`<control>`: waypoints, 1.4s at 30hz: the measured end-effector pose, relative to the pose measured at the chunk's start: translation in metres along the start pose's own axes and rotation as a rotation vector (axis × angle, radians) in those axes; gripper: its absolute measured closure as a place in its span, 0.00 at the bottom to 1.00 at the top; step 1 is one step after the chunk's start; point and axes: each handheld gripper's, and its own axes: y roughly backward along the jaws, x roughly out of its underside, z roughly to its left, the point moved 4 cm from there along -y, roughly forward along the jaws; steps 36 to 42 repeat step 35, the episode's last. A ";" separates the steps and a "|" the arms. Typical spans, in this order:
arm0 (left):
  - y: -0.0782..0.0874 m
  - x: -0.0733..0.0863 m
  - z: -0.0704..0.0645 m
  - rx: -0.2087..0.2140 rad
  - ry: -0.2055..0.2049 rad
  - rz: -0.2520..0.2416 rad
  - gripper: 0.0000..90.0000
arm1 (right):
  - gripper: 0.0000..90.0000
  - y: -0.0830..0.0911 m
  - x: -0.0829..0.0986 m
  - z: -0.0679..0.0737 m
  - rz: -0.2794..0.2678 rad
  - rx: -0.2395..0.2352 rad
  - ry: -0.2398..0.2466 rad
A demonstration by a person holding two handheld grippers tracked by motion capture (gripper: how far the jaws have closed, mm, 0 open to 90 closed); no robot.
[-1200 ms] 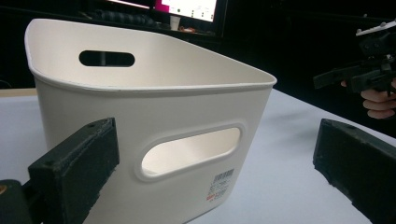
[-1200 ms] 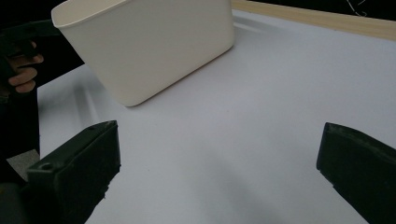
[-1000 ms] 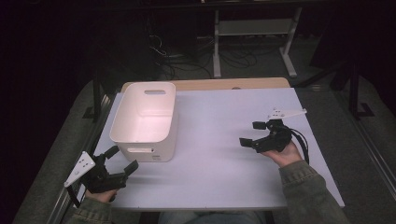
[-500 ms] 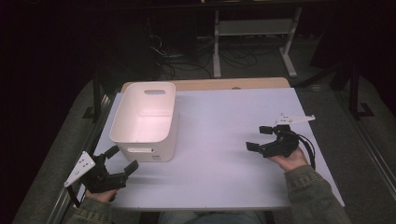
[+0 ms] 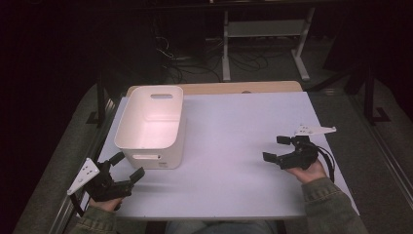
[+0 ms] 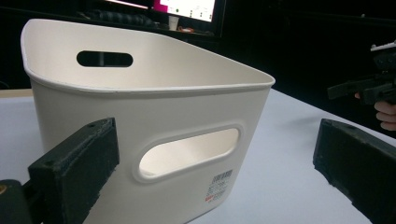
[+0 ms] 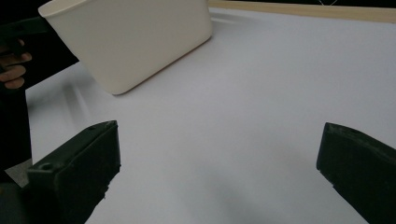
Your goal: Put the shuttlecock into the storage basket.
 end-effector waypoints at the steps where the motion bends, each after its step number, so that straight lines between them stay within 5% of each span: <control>1: 0.000 0.000 0.000 0.001 0.000 0.000 0.00 | 0.00 0.000 0.001 0.000 0.007 0.003 -0.003; 10: -0.001 0.000 0.000 0.005 -0.001 0.000 0.00 | 0.00 0.009 0.011 -0.002 -0.014 0.013 -0.003; 30: -0.002 0.000 0.001 0.005 0.011 -0.006 0.00 | 0.00 0.035 0.028 -0.016 -0.102 0.115 -0.035; 42: -0.002 0.000 0.001 0.005 0.009 -0.005 0.00 | 0.00 0.039 0.031 -0.020 -0.107 0.133 -0.047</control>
